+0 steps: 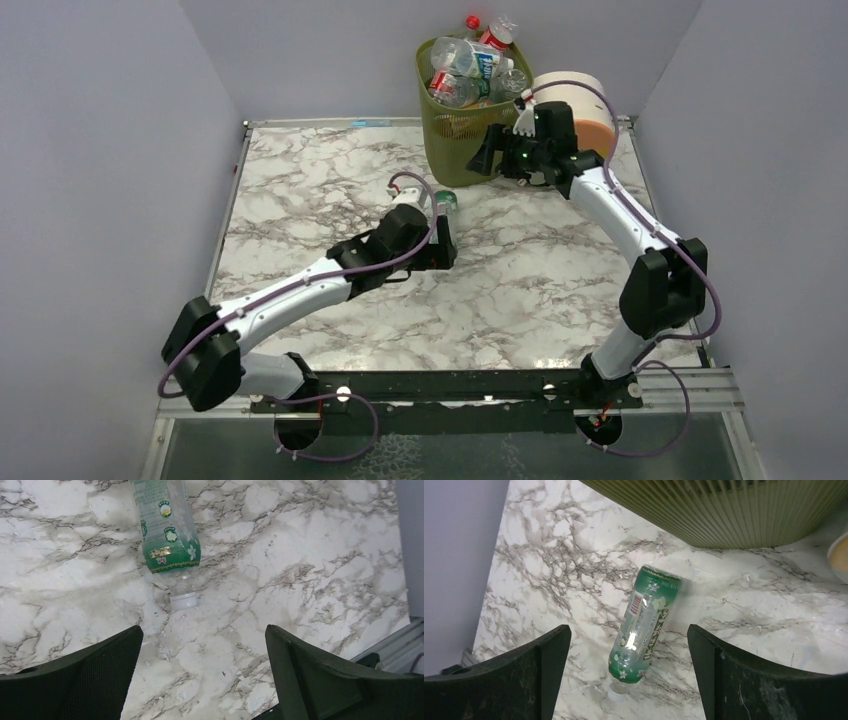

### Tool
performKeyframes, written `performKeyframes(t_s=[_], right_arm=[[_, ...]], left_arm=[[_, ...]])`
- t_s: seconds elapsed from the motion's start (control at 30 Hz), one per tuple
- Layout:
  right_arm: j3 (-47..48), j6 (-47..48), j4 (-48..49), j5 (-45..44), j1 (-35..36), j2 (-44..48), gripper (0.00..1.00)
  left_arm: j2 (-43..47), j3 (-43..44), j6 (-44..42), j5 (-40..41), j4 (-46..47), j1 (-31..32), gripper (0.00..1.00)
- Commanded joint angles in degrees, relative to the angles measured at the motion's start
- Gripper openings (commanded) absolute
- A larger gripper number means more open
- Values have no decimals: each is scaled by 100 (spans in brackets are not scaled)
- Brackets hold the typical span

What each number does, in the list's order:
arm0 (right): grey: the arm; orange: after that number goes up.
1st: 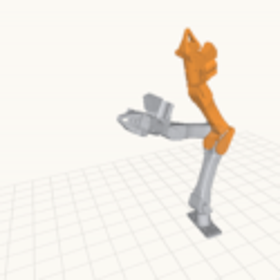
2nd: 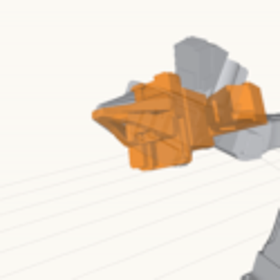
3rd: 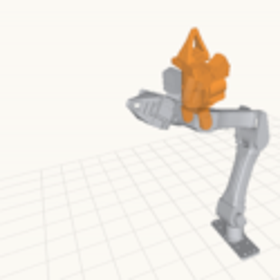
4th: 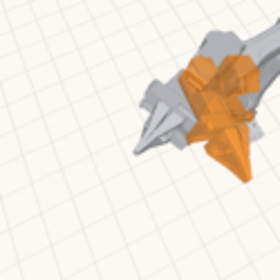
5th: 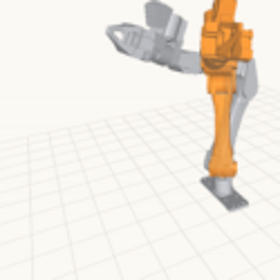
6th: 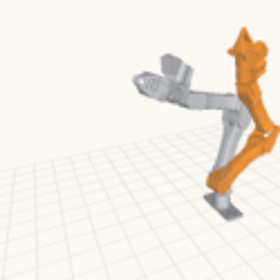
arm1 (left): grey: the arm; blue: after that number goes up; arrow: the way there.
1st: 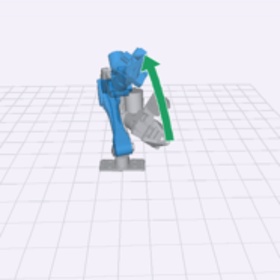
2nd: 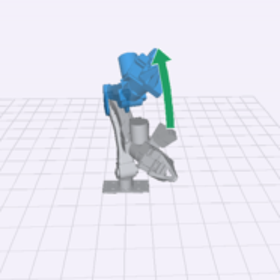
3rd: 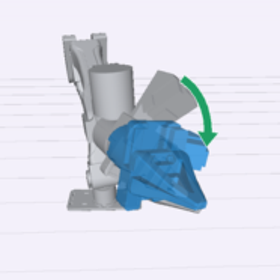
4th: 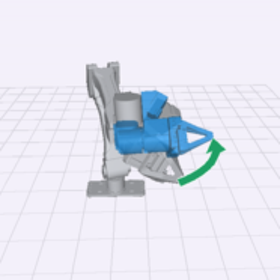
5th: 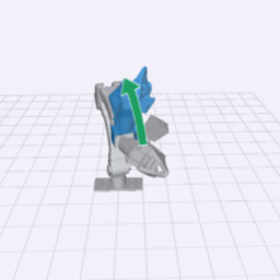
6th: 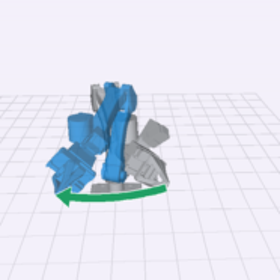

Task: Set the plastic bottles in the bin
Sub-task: Pick up the plastic bottle at the center of the board.

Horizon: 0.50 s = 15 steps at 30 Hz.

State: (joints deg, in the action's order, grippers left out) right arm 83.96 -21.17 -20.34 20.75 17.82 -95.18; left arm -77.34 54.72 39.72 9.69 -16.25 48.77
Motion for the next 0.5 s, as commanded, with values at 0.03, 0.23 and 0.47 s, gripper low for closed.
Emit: performKeyframes(t_s=[0.03, 0.23, 0.47], right_arm=[[278, 6, 83, -405, 434, -426, 90], [435, -306, 321, -1009, 767, -1053, 90], [651, -569, 383, -1515, 861, -1757, 90]], left_arm=[[997, -344, -160, 236, 22, 27, 99], [1698, -594, -202, 401, 6, 27, 99], [2139, -909, -61, 473, -113, 27, 99]])
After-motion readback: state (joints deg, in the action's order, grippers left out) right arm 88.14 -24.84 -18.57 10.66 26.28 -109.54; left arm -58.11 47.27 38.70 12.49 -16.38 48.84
